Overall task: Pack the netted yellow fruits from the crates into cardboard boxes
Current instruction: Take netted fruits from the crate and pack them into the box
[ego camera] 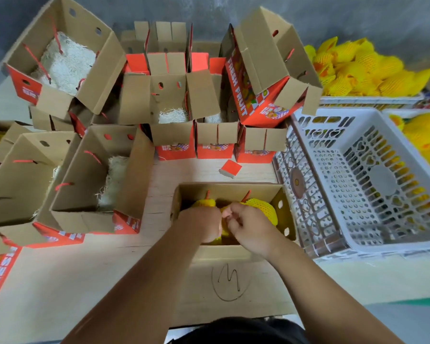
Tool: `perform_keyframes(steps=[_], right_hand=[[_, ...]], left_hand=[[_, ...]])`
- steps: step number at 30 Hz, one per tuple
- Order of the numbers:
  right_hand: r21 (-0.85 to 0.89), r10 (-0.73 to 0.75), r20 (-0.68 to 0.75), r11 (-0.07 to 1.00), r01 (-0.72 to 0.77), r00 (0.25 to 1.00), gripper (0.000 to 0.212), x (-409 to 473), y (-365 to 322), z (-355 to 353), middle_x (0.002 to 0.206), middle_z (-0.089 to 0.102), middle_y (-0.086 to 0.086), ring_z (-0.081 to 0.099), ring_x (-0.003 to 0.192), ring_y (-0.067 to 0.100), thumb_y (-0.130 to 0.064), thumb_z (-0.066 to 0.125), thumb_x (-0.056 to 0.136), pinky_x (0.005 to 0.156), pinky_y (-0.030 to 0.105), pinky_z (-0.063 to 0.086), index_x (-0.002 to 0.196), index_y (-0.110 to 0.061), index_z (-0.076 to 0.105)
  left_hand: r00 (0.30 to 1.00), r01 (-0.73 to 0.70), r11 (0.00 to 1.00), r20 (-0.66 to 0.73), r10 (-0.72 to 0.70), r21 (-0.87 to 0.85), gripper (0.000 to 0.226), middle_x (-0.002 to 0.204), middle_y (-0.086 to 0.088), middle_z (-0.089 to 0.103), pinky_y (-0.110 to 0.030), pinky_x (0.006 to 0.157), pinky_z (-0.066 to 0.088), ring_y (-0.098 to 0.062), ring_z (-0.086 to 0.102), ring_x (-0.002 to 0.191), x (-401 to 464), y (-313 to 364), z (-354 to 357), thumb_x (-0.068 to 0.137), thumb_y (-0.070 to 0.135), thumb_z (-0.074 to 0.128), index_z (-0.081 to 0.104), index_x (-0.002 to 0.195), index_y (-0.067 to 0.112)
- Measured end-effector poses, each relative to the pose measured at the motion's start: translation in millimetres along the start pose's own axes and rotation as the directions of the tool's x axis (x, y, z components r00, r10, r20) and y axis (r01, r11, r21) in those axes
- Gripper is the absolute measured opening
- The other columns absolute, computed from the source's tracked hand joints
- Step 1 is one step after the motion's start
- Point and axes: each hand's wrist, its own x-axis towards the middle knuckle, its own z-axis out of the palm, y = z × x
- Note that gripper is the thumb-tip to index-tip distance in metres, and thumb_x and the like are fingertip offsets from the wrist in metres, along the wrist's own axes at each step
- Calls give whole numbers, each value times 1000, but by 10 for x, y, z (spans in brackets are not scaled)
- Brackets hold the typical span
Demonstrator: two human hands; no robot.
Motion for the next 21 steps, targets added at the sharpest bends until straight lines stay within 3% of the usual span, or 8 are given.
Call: perform_keyframes(steps=[2,3,5,8,11,13,18,21], right_hand=[[50,-34,-169,998,43,985,13,-89,71,-293,81,69,0,65,76,18,-6,55,94,74,39,53,93,-18,60],[59,-48,-271,996,66,961,14,-139,137,-469,82,68,0,65,77,20,-5,56,94,75,39,53,91,-18,59],[70,-54,-424,993,92,904,16,-250,321,-869,82,67,-4,64,79,10,-3,56,95,73,28,51,91,-18,61],[56,-27,-505,996,64,863,20,-450,705,-1428,79,66,-10,59,73,-4,-3,54,96,63,8,38,96,-20,63],[98,27,-547,995,31,837,19,-719,1284,-1948,83,66,-7,56,69,-1,-6,51,100,61,15,36,105,-17,65],[135,53,-586,990,33,809,20,-925,1710,-2326,83,66,-10,58,68,1,-10,49,102,59,12,36,107,-19,65],[184,142,-702,983,-15,698,16,-1307,2805,-3286,88,71,-10,66,79,3,-25,51,100,63,15,44,104,-28,66],[107,200,-752,977,-183,628,19,-1452,3467,-3843,108,70,6,66,102,23,-22,63,99,83,32,49,115,-15,68]], left_hand=[[945,-185,981,-285,162,-58,19,90,0,64,-34,70,46,-26,63,88,-34,261,-41,103,30,51,60,90,20],[894,-281,953,-391,216,-116,18,83,1,60,-33,65,41,-26,62,85,-66,443,-66,102,28,52,54,86,21],[799,-466,859,-518,306,-211,7,91,-5,64,-35,69,43,-29,63,89,-54,927,-107,99,20,54,60,102,17],[762,-551,785,-554,336,-283,28,105,-11,70,-40,81,52,-29,66,95,115,1732,-169,99,16,52,61,125,15],[755,-573,770,-547,362,-281,14,99,-5,69,-46,80,54,-25,66,90,404,2557,-131,98,19,51,63,105,20],[729,-609,745,-563,389,-273,11,94,0,68,-43,76,54,-20,65,84,590,3166,-110,99,20,53,64,97,23],[647,-712,659,-590,483,-243,21,100,-7,72,-42,72,52,-27,68,90,1079,4623,-34,99,15,54,70,113,15],[643,-690,706,-582,498,-159,26,108,-11,71,-44,80,51,-32,66,100,1456,5364,-37,100,23,55,70,118,12]])
